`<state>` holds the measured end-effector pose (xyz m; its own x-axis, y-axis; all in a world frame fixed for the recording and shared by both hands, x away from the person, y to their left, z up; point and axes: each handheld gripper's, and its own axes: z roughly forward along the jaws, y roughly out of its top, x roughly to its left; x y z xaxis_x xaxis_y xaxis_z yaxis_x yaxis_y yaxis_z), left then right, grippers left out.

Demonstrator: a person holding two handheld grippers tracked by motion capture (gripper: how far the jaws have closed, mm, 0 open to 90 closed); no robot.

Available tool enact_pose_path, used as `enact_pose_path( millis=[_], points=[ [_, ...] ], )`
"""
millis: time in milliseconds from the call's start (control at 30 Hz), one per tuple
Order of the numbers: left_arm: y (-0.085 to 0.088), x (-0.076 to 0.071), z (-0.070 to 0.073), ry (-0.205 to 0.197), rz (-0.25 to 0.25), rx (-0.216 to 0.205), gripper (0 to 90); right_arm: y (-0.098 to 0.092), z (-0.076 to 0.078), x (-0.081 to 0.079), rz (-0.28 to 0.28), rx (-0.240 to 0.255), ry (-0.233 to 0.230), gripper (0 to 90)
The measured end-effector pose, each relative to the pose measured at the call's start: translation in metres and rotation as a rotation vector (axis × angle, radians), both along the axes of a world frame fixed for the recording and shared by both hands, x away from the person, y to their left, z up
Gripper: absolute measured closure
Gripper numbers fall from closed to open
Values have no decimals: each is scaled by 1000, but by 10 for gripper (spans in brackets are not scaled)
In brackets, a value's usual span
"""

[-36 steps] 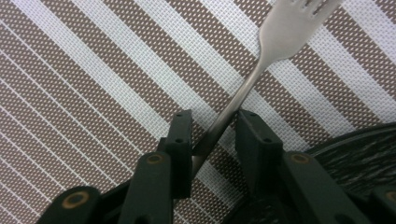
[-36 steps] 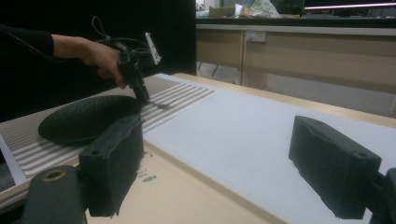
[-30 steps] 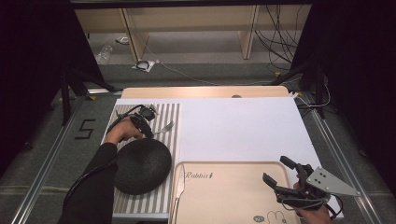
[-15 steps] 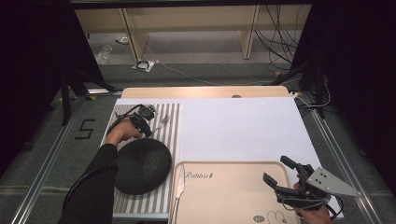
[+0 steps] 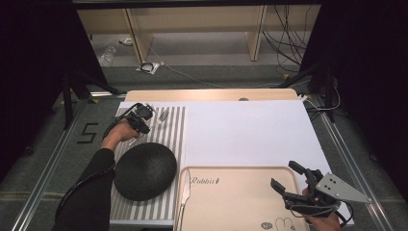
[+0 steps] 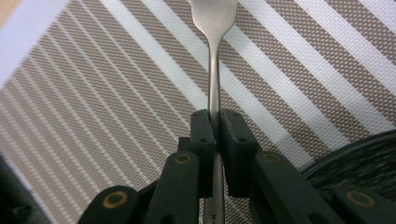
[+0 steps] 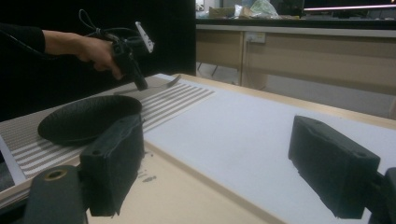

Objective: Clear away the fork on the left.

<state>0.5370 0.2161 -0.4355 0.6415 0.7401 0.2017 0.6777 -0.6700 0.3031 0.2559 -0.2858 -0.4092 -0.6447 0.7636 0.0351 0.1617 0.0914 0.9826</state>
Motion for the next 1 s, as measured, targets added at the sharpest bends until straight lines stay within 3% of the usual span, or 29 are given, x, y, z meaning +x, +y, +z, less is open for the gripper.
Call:
enact_pose_path(
  millis=[133,433,600,1000],
  points=[
    [3,-4,7,-21,2,-2,832,0,0,0,-1,0,-1,192],
    [-4,-25,26,-66,36,-130,832,2,0,0,2,-4,0,192],
    [-8,-35,35,-79,34,-172,832,2,0,-1,1,-2,-1,192],
    [-12,-68,50,-97,30,-380,832,2,0,-1,2,-4,-1,193]
  ],
)
